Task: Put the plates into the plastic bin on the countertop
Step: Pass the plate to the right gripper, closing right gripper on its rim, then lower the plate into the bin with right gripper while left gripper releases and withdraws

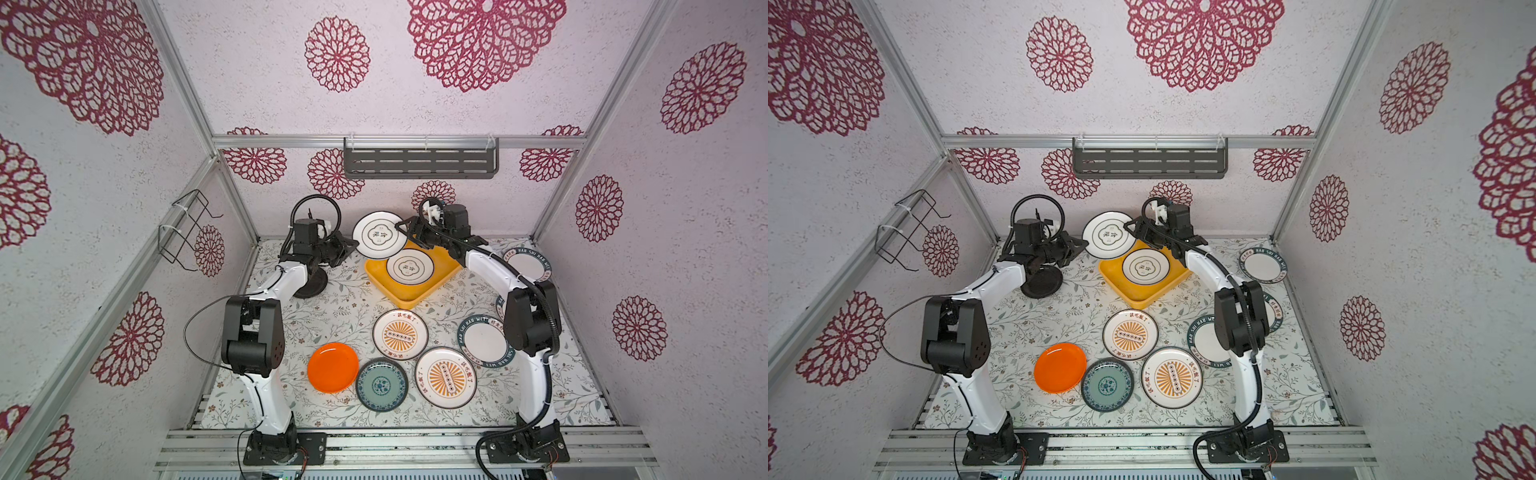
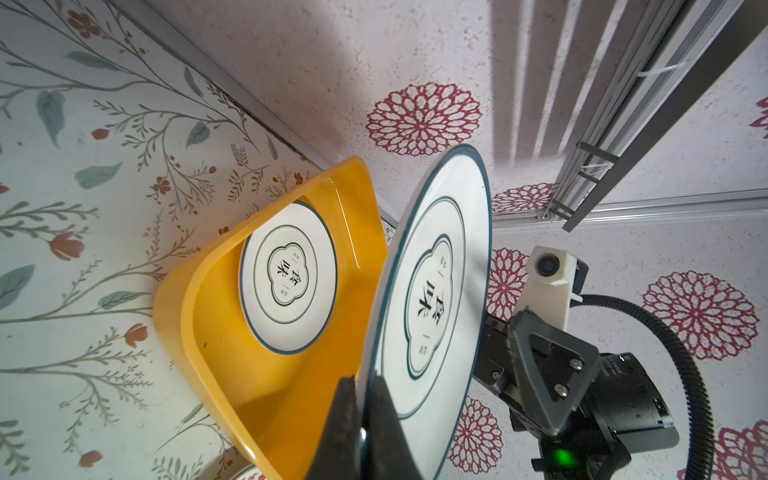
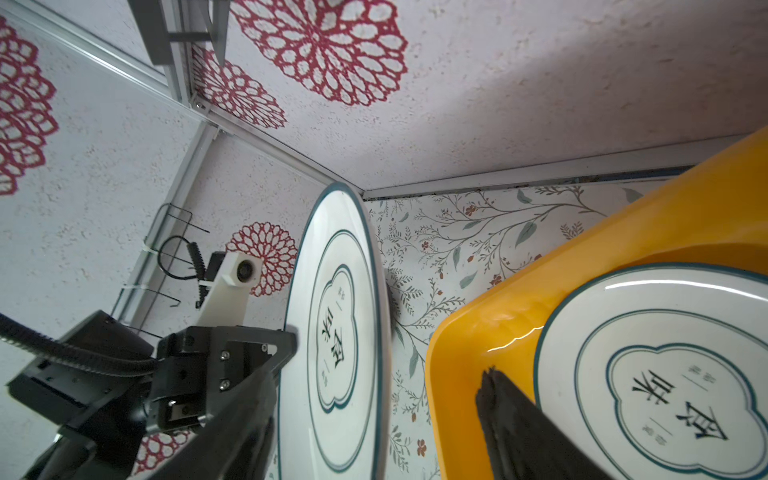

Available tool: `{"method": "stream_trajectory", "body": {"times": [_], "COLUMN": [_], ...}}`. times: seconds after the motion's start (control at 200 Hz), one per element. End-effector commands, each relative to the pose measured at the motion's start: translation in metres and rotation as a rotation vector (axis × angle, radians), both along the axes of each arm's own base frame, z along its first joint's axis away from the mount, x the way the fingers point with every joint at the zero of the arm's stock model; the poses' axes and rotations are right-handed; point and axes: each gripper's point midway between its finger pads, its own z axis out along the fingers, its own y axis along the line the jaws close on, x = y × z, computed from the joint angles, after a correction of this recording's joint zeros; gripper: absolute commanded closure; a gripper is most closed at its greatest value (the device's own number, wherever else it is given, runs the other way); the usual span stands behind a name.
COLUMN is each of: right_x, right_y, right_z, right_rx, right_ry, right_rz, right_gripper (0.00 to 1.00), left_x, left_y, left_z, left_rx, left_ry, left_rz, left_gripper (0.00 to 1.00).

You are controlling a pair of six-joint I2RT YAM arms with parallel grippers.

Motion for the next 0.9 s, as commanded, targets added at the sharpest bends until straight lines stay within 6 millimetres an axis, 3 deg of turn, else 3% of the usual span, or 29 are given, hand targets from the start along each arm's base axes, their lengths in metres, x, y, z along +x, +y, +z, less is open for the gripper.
{"method": "stream_trajectory", "body": {"times": [0.0, 0.065, 0.155, 0.325, 0.45, 0.54, 0.665, 0.746, 0.891], "right_x": [-0.005, -0.007, -0.010, -0.018, -0.021, -0.022, -0.023, -0.024, -0.023], "right_y": [0.002, -0.001, -0.006, -0.011, -0.015, -0.015, -0.019, -0.022, -0.030], "right_z": [0.009, 0.005, 0.000, -0.007, -0.010, -0.009, -0.007, -0.007, -0.007], "right_rx": [0.006, -0.013, -0.034, -0.049, -0.061, -0.063, -0.070, -0.088, -0.130], "right_ry": [0.007, 0.022, 0.040, 0.064, 0.075, 0.074, 0.069, 0.063, 0.052], "right_rz": [0.010, -0.003, -0.021, -0.039, -0.057, -0.064, -0.078, -0.088, -0.097], "right_gripper": [0.36, 0.47, 0.51, 0.78, 0.91, 1.00, 1.00, 1.00, 1.00], "left_x": [0.008, 0.009, 0.008, 0.006, 0.003, -0.001, -0.005, -0.006, -0.013], "left_y": [-0.004, -0.004, -0.005, -0.008, -0.007, -0.006, -0.002, 0.008, 0.028], "left_z": [0.026, 0.027, 0.027, 0.035, 0.039, 0.040, 0.039, 0.032, 0.026], "left_rx": [-0.014, -0.014, -0.018, -0.031, -0.031, -0.028, 0.000, 0.040, 0.111], "left_ry": [-0.100, -0.105, -0.103, -0.121, -0.131, -0.134, -0.133, -0.102, -0.074], "left_rz": [-0.029, -0.030, -0.034, -0.047, -0.044, -0.045, -0.026, 0.022, 0.128], "left_gripper": [1.00, 1.00, 1.00, 1.00, 1.00, 0.90, 0.47, 0.42, 0.19]}}
